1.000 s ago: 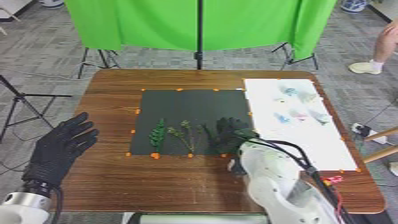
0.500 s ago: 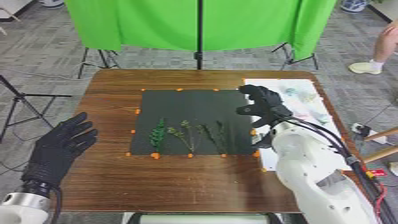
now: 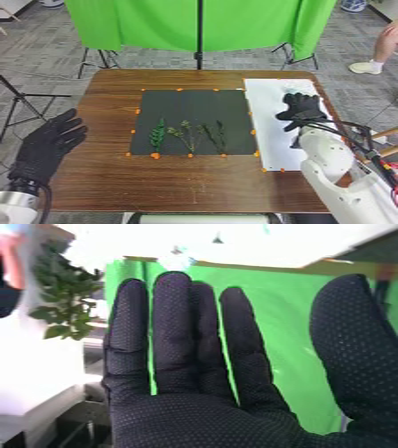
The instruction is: Arrange flowers
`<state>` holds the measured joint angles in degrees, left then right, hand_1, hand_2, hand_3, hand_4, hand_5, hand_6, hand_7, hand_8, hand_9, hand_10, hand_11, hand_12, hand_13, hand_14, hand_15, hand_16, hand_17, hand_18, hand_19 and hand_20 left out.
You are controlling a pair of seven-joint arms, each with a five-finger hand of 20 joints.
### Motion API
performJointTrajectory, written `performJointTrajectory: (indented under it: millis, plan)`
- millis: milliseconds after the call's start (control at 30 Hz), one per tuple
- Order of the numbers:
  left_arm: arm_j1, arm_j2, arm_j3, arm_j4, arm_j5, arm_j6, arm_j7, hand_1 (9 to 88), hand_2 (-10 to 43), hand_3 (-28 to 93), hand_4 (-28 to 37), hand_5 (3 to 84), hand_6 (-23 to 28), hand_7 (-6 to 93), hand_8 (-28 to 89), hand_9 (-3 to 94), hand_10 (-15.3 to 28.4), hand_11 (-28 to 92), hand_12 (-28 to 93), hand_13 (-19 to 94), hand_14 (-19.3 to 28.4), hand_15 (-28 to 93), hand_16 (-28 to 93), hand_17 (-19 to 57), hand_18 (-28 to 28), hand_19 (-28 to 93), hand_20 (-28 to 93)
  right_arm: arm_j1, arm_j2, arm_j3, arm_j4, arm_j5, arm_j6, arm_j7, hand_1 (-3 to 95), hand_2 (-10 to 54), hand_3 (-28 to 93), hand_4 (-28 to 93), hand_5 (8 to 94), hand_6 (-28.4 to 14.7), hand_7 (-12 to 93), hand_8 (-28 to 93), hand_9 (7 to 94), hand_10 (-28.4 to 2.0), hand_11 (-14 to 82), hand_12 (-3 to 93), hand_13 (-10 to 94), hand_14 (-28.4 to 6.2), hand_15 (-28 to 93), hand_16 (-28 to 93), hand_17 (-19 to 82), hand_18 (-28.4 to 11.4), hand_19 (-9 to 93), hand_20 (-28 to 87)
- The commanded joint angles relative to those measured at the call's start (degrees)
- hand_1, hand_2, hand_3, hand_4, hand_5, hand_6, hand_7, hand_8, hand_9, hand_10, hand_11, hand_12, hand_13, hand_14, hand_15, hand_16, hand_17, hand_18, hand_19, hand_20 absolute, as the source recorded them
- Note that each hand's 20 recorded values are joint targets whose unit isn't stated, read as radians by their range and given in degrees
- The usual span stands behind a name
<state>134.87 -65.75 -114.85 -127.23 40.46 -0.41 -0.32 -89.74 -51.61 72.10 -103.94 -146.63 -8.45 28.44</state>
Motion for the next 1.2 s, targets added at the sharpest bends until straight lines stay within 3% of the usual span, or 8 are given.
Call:
performJointTrajectory:
  millis: [33,200,400,500,600,633,967,1200]
  plan:
    - [-0.04,0.6,-1.02,0.14,-0.07,0.35,-0.06,26.8,1.6,71,-28.0,34.9,3.9,24.7,-13,27.7,12.3,32,14,22,14.6,50,-5,-8.3,20.9,49,7,-1.06,0.7,-0.23,1.5,-0.5,-0.66,0.72,25.7,-9.5,87,-28,45.5,-3.6,36,-23,46.1,-13.8,51.3,24.7,46,-10.1,70,17,20,-18.2,73,33]
    - [-0.16,0.64,-0.86,0.24,-0.12,0.06,-0.36,26.7,1.6,71,-27.9,34.9,3.9,24.6,-13,27.8,12.3,32,14,22,14.5,50,-5,-8.3,20.9,49,7,-0.22,0.73,-1.89,3.88,-1.3,1.02,1.05,26.4,-9.5,86,-28,46.2,-3.6,37,-24,48.2,-13.3,52.1,25.1,48,-9.8,72,18,21,-18.2,74,34]
    - [-0.29,0.83,-0.92,0.3,-0.08,-0.09,-0.33,26.7,1.6,71,-27.9,34.9,4.0,24.5,-13,27.8,12.3,32,14,22,14.5,50,-5,-8.3,20.9,49,7,1.22,1.29,-5.16,7.51,-2.51,8.35,2.16,30.8,-9.5,86,-28,50.8,-2.7,40,-24,57.3,-11.2,52.0,25.4,58,-7.3,70,20,26,-18.0,78,36]
    - [-0.22,0.84,-1.1,0.26,-0.08,-0.01,-0.32,26.8,1.6,71,-27.9,35.0,4.0,24.6,-13,27.8,12.3,32,14,22,14.5,50,-5,-8.3,20.9,50,7,1.39,1.44,-5.79,8.37,-2.64,13.87,1.45,40.3,-9.5,82,-28,56.0,-2.4,49,-19,69.4,-6.2,36.7,40.9,67,-5.6,67,26,29,-18.0,79,36]
    - [-0.27,0.89,-1.28,0.32,-0.09,0.22,-0.43,26.8,1.5,71,-27.9,35.0,4.0,24.5,-13,27.8,12.3,32,14,22,14.5,50,-5,-8.3,20.9,49,7,1.09,1.27,-5.34,7.45,-3.36,14.23,0.21,46.0,-9.5,85,-28,66.0,-1.7,54,-14,83.2,-3.8,27.4,48.6,76,-4.2,64,28,33,-18.0,81,36]
    - [-0.51,0.41,-1.45,0.31,0.22,-0.01,-0.88,26.7,1.5,71,-27.9,35.0,3.9,24.5,-13,27.8,12.3,32,14,22,14.5,50,-5,-8.3,20.9,49,7,1.18,1.23,-5.38,7.22,-3.41,14.05,0.01,46.7,-9.5,86,-28,69.1,-1.7,53,-13,85.9,-3.1,26.3,49.5,79,-3.6,63,28,34,-18.1,82,36]
    - [0.65,0.36,-2.05,-0.31,0.08,0.37,-0.27,26.8,1.6,71,-27.9,35.0,4.0,24.6,-13,27.8,12.3,32,14,22,14.5,50,-5,-8.3,20.9,49,7,2.13,0.63,-5.27,4.6,-3.51,16.07,-2.44,48.1,-9.5,87,-28,74.5,-2.2,50,-15,90.2,-2.5,23.6,51.0,82,-2.4,62,30,35,-17.9,82,36]
    - [1.64,1.69,-3.66,-0.73,-0.15,1.02,-0.12,26.8,1.4,71,-28.0,34.9,3.9,24.5,-13,27.8,12.3,32,14,22,14.6,50,-5,-8.3,20.9,49,7,10.78,-2.26,-11.8,2.13,-3.27,19.46,-7.59,48.2,-9.5,87,-28,74.6,-2.3,50,-15,90.3,-2.6,22.7,51.7,82,-2.5,62,31,35,-17.9,82,37]
